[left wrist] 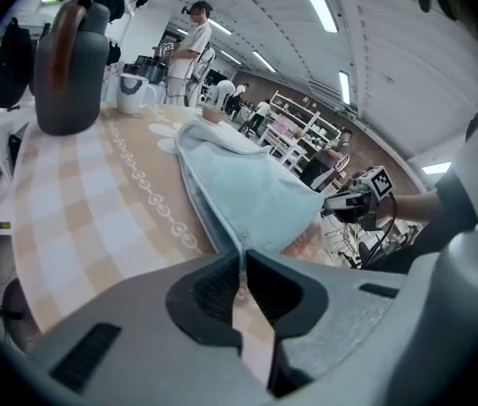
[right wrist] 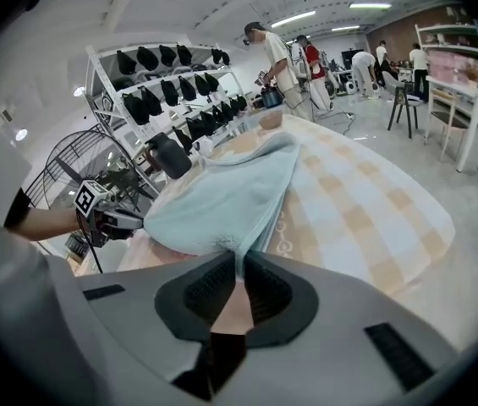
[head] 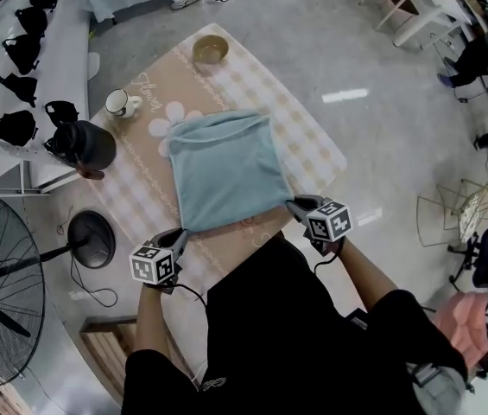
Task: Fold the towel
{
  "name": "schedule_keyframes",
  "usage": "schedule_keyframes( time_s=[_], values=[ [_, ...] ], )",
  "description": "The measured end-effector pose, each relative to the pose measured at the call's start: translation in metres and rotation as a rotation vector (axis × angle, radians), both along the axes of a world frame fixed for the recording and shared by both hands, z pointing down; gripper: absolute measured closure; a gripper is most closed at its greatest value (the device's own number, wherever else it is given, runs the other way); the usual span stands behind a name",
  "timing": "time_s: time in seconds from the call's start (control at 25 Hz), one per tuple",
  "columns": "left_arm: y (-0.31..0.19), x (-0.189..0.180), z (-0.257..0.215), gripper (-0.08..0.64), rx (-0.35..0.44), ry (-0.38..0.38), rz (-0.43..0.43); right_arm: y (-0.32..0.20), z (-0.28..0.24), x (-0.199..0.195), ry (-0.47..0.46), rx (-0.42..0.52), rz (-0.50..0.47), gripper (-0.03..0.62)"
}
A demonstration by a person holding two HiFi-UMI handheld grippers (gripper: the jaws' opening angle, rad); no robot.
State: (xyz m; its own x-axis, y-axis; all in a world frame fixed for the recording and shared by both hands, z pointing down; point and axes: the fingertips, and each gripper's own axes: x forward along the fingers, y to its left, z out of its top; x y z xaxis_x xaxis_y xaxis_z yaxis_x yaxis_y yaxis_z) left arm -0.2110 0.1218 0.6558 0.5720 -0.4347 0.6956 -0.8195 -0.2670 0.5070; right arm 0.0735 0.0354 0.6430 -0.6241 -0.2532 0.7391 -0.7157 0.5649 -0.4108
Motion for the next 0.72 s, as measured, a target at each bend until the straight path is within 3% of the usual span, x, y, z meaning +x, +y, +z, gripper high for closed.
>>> schedule_keyframes(
  time_s=[0.28,0.72],
  values=[
    [-0.042,-0.015,-0.051,0.532,0.085,0.161,-0.185,-0.023,-0.038,-0.001,0.015,0.047,-0.029,0.560],
    [-0.155,-0.044,-0.083,0.534,0.142,0.089,-0.264,-0.114,-0.080,-0.023,-0.014,0.083,-0.074,0.560]
  ],
)
